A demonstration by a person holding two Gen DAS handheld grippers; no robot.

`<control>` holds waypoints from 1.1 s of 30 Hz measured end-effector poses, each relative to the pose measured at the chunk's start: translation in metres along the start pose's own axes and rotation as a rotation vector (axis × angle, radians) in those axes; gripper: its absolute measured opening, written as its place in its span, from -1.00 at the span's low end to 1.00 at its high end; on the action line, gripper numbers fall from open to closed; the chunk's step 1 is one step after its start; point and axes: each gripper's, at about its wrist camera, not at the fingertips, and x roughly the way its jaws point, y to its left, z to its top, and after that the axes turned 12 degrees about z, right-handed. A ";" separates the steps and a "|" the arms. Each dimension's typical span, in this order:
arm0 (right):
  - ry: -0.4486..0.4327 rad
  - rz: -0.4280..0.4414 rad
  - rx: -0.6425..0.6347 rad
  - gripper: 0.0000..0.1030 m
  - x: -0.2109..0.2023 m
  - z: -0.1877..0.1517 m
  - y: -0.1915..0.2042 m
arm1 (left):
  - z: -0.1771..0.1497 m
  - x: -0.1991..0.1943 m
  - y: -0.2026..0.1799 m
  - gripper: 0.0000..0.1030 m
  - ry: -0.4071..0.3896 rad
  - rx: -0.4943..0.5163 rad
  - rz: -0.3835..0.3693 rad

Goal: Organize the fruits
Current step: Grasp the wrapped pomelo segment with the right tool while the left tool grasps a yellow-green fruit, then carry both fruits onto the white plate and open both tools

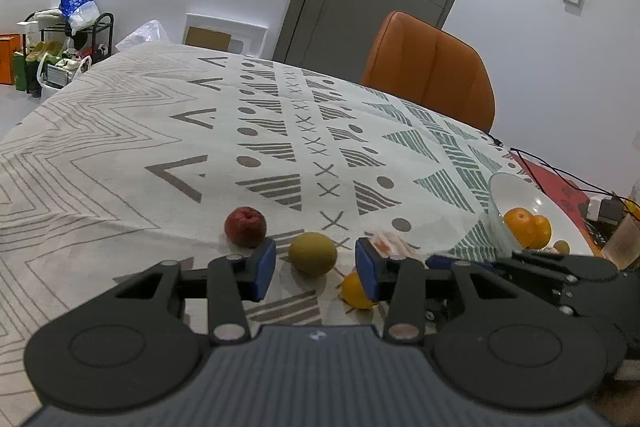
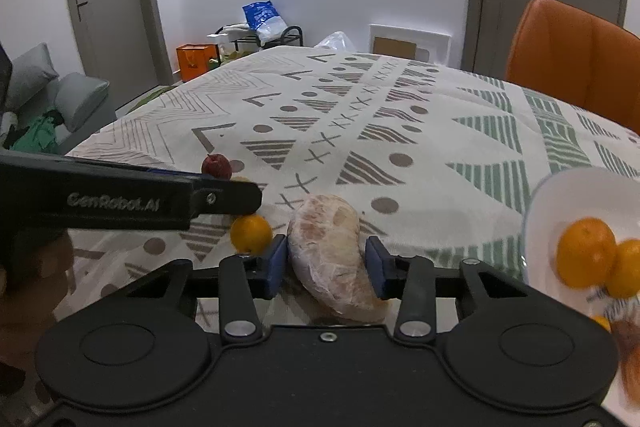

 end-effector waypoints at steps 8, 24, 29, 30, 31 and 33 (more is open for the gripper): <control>-0.020 -0.003 0.060 -0.29 -0.017 -0.009 -0.003 | 0.003 0.003 -0.002 -0.51 -0.001 0.008 0.012; -0.143 0.010 0.064 -0.29 -0.057 -0.004 0.000 | 0.008 -0.042 -0.016 -0.51 -0.089 0.051 0.035; -0.178 -0.011 0.086 -0.29 -0.073 -0.008 -0.009 | 0.008 -0.049 -0.033 -0.51 -0.103 0.084 0.020; -0.184 -0.015 0.090 -0.29 -0.076 -0.009 -0.011 | 0.008 -0.049 -0.036 -0.51 -0.106 0.089 0.018; -0.189 -0.020 0.095 -0.29 -0.079 -0.011 -0.012 | 0.007 -0.050 -0.040 -0.51 -0.108 0.094 0.015; -0.198 -0.028 0.104 -0.29 -0.084 -0.014 -0.016 | 0.007 -0.052 -0.045 -0.51 -0.111 0.102 0.008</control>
